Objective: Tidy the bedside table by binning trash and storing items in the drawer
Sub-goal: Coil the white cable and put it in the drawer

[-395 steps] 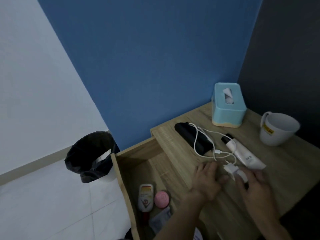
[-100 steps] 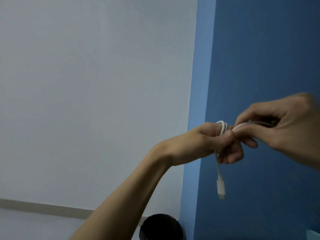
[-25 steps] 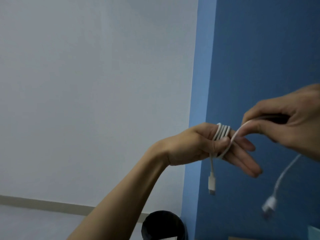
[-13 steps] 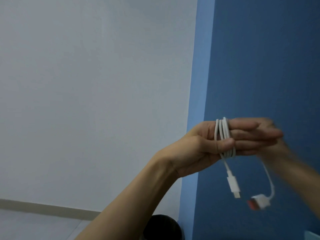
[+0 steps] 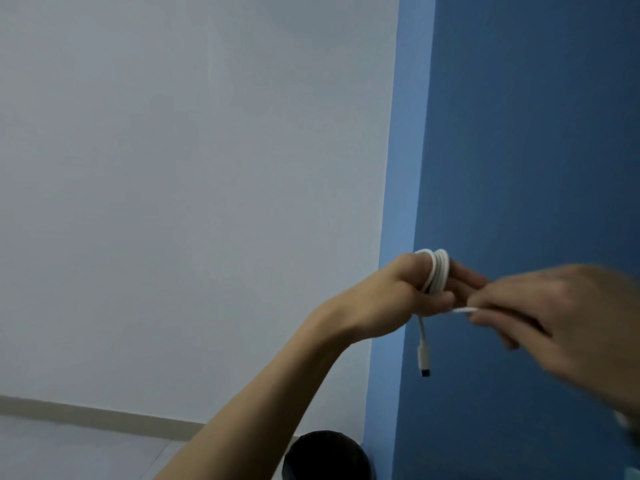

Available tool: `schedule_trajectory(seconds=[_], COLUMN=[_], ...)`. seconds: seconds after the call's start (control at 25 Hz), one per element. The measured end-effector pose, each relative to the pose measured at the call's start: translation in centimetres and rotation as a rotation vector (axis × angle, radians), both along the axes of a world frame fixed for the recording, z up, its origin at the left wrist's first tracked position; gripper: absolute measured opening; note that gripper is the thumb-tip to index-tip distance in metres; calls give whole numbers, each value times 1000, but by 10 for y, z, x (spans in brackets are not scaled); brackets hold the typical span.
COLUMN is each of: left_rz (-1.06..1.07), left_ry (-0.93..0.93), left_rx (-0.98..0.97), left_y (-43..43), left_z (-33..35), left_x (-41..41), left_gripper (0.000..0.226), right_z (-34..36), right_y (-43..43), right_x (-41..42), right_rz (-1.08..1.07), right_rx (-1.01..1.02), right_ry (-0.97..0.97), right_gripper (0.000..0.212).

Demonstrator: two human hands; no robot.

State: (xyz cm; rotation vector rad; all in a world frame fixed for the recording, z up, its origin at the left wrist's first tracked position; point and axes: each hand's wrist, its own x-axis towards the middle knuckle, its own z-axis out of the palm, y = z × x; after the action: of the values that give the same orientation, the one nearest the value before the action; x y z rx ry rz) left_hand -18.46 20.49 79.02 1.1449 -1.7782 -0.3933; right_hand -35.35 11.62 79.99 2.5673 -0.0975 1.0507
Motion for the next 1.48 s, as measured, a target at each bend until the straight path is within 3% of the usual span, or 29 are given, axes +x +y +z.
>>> schedule_trajectory(seconds=[0.12, 0.2, 0.4, 0.6, 0.76, 0.84, 0.96, 1.16, 1.32, 1.4, 1.48], left_rz=[-90, -133, -324, -294, -282, -264, -249, -274, -300, -251, -143], left_ry=[-79, -45, 233, 326, 380, 378, 378, 374, 378, 420, 469], left_rx=[39, 52, 110, 106, 79, 92, 128, 197, 247, 238, 166], left_y=[-5, -5, -1, -3, -3, -2, -1, 0, 4, 2, 0], left_z=[-5, -7, -11, -11, -11, -8, -3, -1, 2, 6, 9], left_x=[-1, -5, -18, -17, -18, -21, -23, -24, -29, -35, -44], left_gripper=[25, 25, 25, 40, 52, 51, 48, 48, 68, 81, 77], right_z=[16, 21, 10, -1, 2, 2, 4, 6, 3, 0, -3], right_y=[-8, -14, -27, -30, -28, -24, -25, -21, -15, -14, -14], right_x=[1, 5, 27, 37, 33, 27, 20, 19, 17, 20, 25], right_rz=[106, 191, 527, 497, 534, 594, 623, 536, 538, 480, 407], right_rx=[-148, -97, 692, 874, 801, 790, 702, 382, 443, 392, 294], right_ry=[-113, -196, -343, -269, -218, -146, 43, -104, -100, -192, -303], right_gripper=[28, 18, 12, 35, 39, 19, 52, 40, 42, 42, 37])
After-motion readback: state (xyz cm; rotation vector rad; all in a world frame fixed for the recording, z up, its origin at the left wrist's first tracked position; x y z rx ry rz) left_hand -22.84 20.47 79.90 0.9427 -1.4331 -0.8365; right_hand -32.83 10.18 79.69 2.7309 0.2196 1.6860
